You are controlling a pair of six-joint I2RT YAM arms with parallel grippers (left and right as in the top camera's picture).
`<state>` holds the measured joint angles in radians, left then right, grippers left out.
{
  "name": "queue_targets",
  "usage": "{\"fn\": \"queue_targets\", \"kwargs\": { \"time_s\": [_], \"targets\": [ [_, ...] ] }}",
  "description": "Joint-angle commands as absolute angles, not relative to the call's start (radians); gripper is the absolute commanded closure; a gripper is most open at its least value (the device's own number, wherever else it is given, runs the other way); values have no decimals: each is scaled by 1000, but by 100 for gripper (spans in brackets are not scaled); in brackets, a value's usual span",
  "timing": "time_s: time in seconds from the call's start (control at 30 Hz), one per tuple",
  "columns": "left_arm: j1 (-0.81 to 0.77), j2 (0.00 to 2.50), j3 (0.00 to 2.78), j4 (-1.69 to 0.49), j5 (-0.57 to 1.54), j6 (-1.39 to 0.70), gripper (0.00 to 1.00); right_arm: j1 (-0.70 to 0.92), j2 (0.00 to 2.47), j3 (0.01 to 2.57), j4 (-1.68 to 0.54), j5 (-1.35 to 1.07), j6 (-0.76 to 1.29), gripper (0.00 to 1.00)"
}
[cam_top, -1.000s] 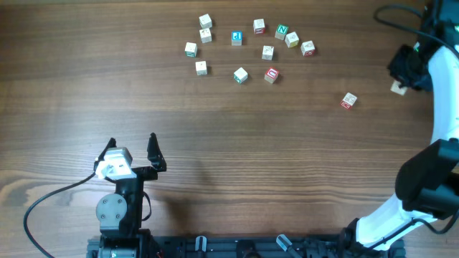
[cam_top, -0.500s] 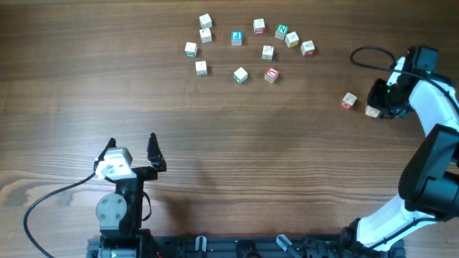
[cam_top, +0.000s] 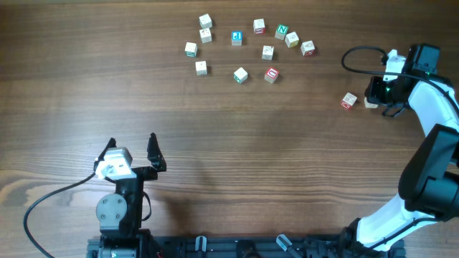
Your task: Form a circle
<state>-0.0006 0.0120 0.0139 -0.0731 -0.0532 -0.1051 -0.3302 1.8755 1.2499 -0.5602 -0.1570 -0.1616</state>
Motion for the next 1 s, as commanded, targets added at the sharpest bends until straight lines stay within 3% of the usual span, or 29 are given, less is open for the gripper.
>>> {"fn": "queue_targets", "kwargs": {
  "time_s": [0.0, 0.13, 0.3, 0.63, 0.77, 0.87, 0.97],
  "targets": [
    [6, 3, 6, -70, -42, -82, 0, -328, 1875, 1241, -547, -181, -216, 75],
    [6, 3, 6, -70, -41, -82, 0, -328, 1879, 1224, -526, -182, -233, 75],
    [6, 3, 6, -70, -41, -82, 0, -328, 1881, 1166, -484, -181, -236, 60],
    [6, 3, 6, -70, -41, -82, 0, -328, 1881, 1177, -456, -134, -224, 53],
    [6, 3, 6, -70, -42, -82, 0, -328, 1861, 1230, -483, -97, -173, 48],
    [6, 3, 6, -70, -41, -82, 0, -326, 1820, 1307, -501, -105, -81, 37],
    [6, 3, 6, -70, -41, -82, 0, -318, 1779, 1380, -534, -216, -2, 32]
  ]
}}
